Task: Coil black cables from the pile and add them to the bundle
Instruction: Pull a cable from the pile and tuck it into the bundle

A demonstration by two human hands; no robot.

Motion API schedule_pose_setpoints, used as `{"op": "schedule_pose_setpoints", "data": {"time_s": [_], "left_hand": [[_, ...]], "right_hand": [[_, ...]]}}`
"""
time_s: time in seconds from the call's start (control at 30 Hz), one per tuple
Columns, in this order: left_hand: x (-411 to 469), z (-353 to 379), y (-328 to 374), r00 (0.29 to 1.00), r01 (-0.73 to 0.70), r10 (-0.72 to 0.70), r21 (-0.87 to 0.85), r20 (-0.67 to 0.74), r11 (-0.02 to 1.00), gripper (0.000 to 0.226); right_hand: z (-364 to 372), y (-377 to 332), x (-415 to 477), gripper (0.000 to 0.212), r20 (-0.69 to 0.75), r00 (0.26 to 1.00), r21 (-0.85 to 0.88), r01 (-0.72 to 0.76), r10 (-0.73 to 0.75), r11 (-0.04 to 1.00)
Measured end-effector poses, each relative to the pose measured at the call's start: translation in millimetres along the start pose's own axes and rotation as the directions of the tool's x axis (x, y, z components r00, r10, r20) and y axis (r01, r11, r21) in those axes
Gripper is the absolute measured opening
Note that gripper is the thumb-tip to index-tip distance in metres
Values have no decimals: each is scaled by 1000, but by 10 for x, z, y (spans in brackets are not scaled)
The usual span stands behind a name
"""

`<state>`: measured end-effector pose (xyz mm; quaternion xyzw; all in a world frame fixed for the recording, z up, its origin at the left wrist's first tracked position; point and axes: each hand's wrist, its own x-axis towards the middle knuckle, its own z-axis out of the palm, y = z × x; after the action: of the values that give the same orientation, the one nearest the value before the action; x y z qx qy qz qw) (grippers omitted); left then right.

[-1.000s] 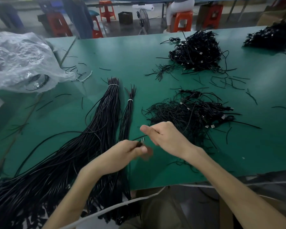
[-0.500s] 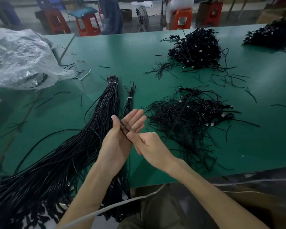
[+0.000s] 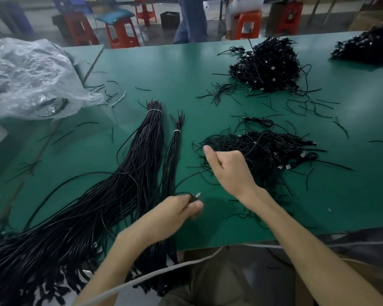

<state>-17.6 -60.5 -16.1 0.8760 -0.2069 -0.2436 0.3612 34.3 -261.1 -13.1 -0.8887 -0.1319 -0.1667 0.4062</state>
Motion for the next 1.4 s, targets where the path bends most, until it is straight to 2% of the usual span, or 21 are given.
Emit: {"op": "schedule_pose_setpoints", "data": {"time_s": [0.07, 0.13, 0.17, 0.23, 0.33, 0.4, 0.43, 0.47, 0.6, 0.73, 0.8, 0.87, 0.93, 1.0, 1.07, 1.13, 1.2, 1.23, 1.3, 1.33, 1.4], "left_hand": [[88, 96, -17, 976, -72, 17, -248, -215, 966, 45], [156, 106, -65, 923, -235, 14, -535, -384, 812, 49], [181, 92, -76, 911, -288, -2, -639, -412, 713, 53], [201, 31, -41, 903, -346, -57, -799, -426, 491, 61], [181, -94, 75, 905, -379, -112, -897, -411, 226, 65], [128, -171, 149, 941, -330, -86, -944, -328, -4, 58], [97, -206, 162, 951, -308, -52, -948, -305, -75, 52], [61, -241, 187, 955, -296, -34, -951, -294, -91, 48], [-52, -285, 231, 949, -307, -24, -940, -314, 149, 49], [-127, -314, 181, 953, -296, -8, -936, -303, 188, 52], [-157, -306, 169, 956, -287, 23, -916, -293, 279, 52], [-162, -268, 155, 961, -269, 91, -793, -263, 547, 57], [-110, -169, 140, 980, -195, 153, -489, -123, 851, 62], [-27, -39, 127, 988, -157, 153, -249, -34, 956, 59], [42, 53, 118, 974, -177, 133, -255, -181, 951, 52], [113, 78, 72, 921, -211, 47, -395, -386, 894, 52], [155, 70, 50, 893, -261, -6, -529, -450, 807, 55], [163, 61, 56, 899, -294, -12, -621, -439, 727, 56], [173, -7, 71, 920, -335, -31, -825, -391, 456, 60], [172, -58, 75, 928, -337, -47, -886, -370, 318, 61], [142, -137, 91, 938, -325, -92, -939, -336, 117, 58]], "right_hand": [[20, -184, -1, 65, -34, 999, 70, 41, -39, 997], [52, -319, -58, 63, -81, 992, 161, 111, -98, 981], [73, -353, -104, 64, -96, 988, 205, 141, -123, 969], [146, -393, -214, 63, -41, 992, 237, 126, -120, 963], [302, -405, -406, 62, 60, 990, 156, 113, -124, 981], [352, -376, -491, 61, 102, 986, 128, 119, -132, 985], [342, -354, -499, 61, 120, 982, 104, 135, -147, 985], [320, -325, -490, 60, 127, 975, 57, 175, -181, 983], [211, -218, -385, 64, 128, 932, -136, 355, -339, 925], [102, -128, -270, 63, 29, 957, -138, 289, -288, 947], [65, -68, -203, 66, -3, 976, -146, 216, -219, 965], [37, -73, -121, 63, -26, 986, -146, 160, -166, 976], [13, -135, -33, 63, -52, 989, -124, 130, -137, 984], [19, -223, 31, 64, -69, 995, -43, 75, -78, 996], [41, -328, 29, 66, -74, 997, 65, 10, -5, 998], [96, -415, -43, 66, -53, 996, 189, -60, 71, 980], [175, -497, -180, 67, 34, 991, 309, -132, 128, 942], [223, -526, -266, 69, 78, 989, 342, -145, 126, 928], [312, -574, -431, 71, 140, 985, 370, -151, 105, 917], [339, -585, -490, 70, 166, 980, 368, -163, 108, 916], [359, -547, -547, 69, 196, 973, 335, -181, 120, 925]]}}
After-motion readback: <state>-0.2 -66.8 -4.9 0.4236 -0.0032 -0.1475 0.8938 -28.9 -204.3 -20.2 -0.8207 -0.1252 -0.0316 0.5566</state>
